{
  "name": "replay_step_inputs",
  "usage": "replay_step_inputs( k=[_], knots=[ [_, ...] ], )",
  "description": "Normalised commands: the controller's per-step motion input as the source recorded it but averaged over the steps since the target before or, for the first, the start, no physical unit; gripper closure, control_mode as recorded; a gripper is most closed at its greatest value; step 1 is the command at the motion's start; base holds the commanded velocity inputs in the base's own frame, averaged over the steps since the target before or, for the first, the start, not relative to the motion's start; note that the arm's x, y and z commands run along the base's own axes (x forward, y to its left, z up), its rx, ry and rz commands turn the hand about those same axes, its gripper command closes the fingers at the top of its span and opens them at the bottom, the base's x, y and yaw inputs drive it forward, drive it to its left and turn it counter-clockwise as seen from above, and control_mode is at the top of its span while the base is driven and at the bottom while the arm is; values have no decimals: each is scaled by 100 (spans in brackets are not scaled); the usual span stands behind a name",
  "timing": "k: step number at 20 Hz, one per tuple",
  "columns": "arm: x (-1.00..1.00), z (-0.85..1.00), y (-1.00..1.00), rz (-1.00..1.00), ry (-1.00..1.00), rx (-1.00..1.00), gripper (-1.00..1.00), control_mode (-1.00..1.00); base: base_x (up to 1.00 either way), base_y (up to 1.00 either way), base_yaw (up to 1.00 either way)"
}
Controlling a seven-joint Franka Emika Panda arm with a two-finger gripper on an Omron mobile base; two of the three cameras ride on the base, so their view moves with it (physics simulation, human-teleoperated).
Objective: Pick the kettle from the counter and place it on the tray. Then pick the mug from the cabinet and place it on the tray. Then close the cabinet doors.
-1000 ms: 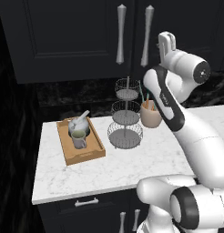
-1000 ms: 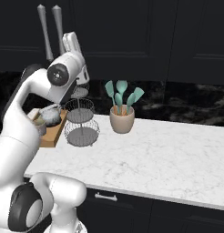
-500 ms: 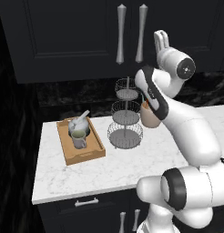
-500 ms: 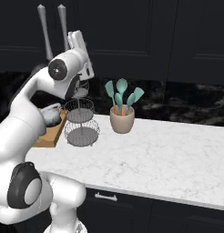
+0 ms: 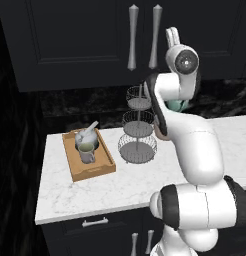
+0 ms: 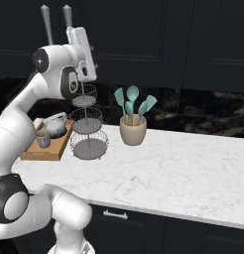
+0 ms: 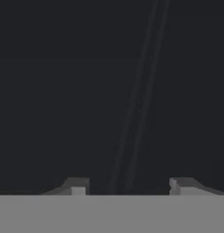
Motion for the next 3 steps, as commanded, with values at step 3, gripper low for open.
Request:
replay_step_inputs(
  k=[3],
  knots=[
    [3, -7, -13, -7, 10, 1, -100, -100, 0, 0, 0]
  ],
)
